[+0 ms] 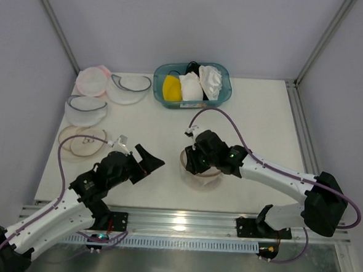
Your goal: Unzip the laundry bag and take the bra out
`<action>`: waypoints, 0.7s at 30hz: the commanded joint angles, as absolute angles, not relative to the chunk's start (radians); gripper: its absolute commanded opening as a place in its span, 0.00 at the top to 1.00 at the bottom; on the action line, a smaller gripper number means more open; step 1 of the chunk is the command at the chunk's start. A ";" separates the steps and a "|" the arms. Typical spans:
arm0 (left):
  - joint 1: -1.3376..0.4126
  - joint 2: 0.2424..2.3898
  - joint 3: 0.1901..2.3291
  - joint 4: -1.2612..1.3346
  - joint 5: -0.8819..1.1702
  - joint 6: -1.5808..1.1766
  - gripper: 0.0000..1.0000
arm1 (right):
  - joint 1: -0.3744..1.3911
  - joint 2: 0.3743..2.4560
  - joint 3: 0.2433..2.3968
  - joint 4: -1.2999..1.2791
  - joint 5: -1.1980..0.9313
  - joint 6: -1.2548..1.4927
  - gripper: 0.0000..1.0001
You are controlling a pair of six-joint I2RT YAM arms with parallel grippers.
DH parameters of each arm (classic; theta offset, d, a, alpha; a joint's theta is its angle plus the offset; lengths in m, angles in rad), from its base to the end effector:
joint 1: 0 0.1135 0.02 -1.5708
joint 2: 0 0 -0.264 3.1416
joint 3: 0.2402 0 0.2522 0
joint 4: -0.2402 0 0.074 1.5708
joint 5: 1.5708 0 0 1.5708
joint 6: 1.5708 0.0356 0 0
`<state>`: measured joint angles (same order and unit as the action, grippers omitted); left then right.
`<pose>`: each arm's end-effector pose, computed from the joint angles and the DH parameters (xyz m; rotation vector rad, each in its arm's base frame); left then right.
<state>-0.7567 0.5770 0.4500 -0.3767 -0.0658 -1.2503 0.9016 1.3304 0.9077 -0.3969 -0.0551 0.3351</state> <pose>0.1072 -0.0980 0.2331 -0.6020 2.2075 -1.0992 0.1721 0.2208 0.2441 -0.7214 2.3817 0.6247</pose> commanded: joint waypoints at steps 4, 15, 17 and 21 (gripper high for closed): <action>-0.753 0.554 0.445 -0.399 -0.100 -1.255 0.01 | 0.908 1.318 0.951 -0.365 -0.077 0.336 0.64; -0.753 0.566 0.443 -0.385 -0.083 -1.250 0.00 | 0.908 1.255 0.934 -0.382 -0.045 0.353 0.94; -0.753 0.589 0.439 -0.347 -0.068 -1.247 0.01 | 0.908 1.232 0.937 -0.402 -0.029 0.359 0.96; -0.753 0.669 0.452 -0.244 -0.031 -1.230 0.00 | 0.908 1.141 0.923 -0.425 0.055 0.368 0.96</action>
